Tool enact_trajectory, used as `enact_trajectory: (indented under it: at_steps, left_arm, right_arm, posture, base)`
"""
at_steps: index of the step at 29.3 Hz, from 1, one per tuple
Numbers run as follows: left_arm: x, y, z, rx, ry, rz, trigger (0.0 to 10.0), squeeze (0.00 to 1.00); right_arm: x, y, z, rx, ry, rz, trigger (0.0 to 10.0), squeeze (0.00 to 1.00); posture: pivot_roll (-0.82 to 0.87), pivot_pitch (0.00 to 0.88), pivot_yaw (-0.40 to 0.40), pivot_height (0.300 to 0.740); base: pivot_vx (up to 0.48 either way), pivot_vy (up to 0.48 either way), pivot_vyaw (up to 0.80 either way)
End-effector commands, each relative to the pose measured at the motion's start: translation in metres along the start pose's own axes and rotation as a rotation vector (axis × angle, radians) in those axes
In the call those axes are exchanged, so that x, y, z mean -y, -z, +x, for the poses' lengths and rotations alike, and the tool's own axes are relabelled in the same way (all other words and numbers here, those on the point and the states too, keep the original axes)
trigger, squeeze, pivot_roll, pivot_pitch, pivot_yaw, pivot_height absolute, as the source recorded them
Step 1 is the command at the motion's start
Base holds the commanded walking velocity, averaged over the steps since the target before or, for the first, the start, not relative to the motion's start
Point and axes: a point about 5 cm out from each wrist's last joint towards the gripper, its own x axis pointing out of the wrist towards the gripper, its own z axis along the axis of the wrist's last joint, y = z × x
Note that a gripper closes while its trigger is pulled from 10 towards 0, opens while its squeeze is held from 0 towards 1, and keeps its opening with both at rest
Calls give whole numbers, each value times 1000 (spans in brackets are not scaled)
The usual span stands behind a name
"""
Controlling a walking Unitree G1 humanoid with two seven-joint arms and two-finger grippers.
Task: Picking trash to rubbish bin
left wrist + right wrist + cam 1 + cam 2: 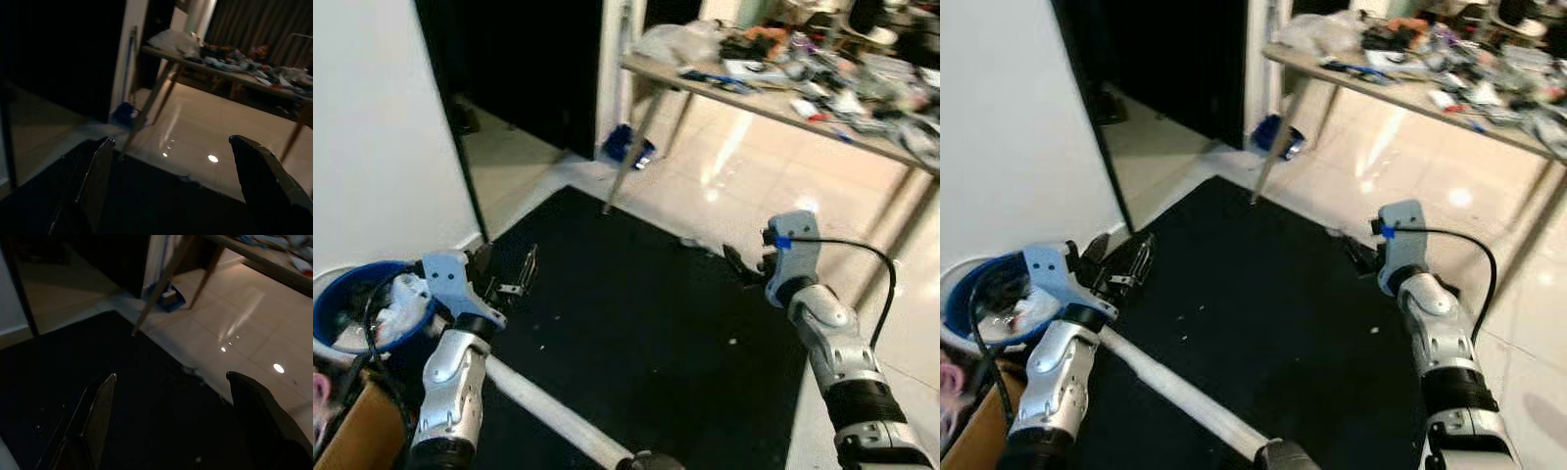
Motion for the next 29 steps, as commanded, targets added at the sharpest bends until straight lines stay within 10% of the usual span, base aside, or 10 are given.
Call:
enact_trajectory:
  at_steps: [1,29]
  left_arm:
    - [-1,4,-3,-21,-3,4,10000,0]
    - [2,4,-3,-22,48,-13,10000,0]
  right_arm:
    - [-1,1,0,-8,-3,-8,10000,0]
    - [-3,-1,0,4,-9,-16,10000,0]
  posture:
    - [7,0,-36,740]
    - [4,0,-36,740]
  base:
    - [0,0,-800]
    - [17,0,-600]
